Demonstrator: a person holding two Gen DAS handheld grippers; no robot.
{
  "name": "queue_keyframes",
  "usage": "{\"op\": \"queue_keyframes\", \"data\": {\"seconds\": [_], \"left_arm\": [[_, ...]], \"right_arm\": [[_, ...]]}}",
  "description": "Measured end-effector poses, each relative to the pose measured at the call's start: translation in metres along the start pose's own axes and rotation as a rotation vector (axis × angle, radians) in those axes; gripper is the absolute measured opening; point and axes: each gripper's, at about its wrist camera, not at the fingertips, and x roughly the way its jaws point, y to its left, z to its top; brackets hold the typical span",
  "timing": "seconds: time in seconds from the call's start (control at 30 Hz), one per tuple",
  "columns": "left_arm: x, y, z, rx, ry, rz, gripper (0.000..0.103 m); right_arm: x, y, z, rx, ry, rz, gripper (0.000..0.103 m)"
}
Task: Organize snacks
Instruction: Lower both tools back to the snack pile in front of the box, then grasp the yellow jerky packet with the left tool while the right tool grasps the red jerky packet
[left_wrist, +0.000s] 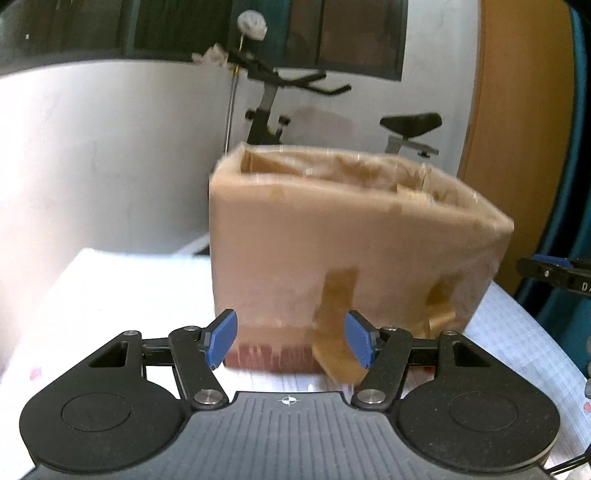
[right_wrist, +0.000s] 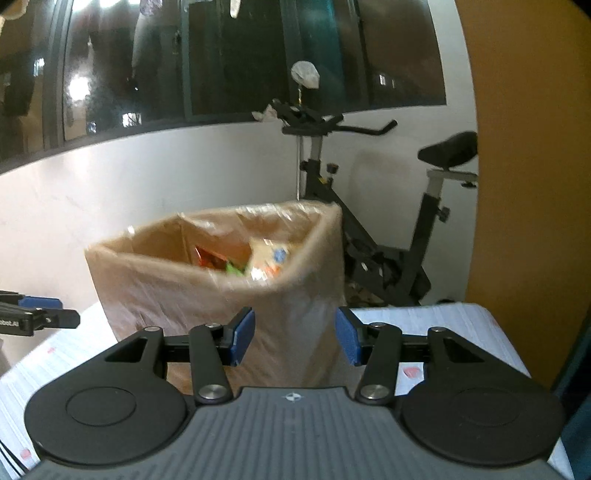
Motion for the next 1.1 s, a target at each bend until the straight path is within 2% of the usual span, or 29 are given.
{"op": "queue_keyframes", "data": {"seconds": [0.2,0.4,0.47,0.5,0.63,0.77,0.93,1.0,1.07,1.1], "left_arm": [[0.019,-0.004,-0.022,-0.016,0.078,-0.011,0.066],[0.027,-0.008,-0.044,-0.027,0.125,-0.02,0.066],[0.03,-0.009,-0.05,-0.029,0.141,-0.018,0.066],[0.031,-0.009,-0.052,-0.031,0.148,-0.017,0.066],[0.034,-0.007,-0.056,-0.048,0.163,-0.014,0.066],[0.035,-0.005,-0.056,-0.056,0.172,-0.01,0.066],[0.036,-0.005,-0.059,-0.061,0.183,-0.006,0.066],[0.036,-0.004,-0.06,-0.067,0.186,-0.007,0.066],[0.036,-0.004,-0.061,-0.07,0.191,-0.007,0.066],[0.036,-0.005,-0.062,-0.069,0.193,-0.007,0.066]], "right_arm": [[0.011,-0.011,-0.037,-0.007,0.098,-0.035,0.052],[0.032,-0.016,-0.069,0.026,0.215,-0.007,0.052],[0.041,-0.016,-0.076,0.06,0.244,0.005,0.059],[0.044,-0.015,-0.08,0.077,0.256,0.008,0.065],[0.064,-0.008,-0.086,0.106,0.298,0.007,0.078],[0.087,0.0,-0.091,0.106,0.348,-0.003,0.078],[0.107,0.005,-0.101,0.105,0.399,-0.059,0.081],[0.107,0.009,-0.105,0.083,0.388,-0.077,0.081],[0.105,0.016,-0.108,0.031,0.388,-0.097,0.079],[0.103,0.019,-0.11,0.005,0.381,-0.108,0.073]]}}
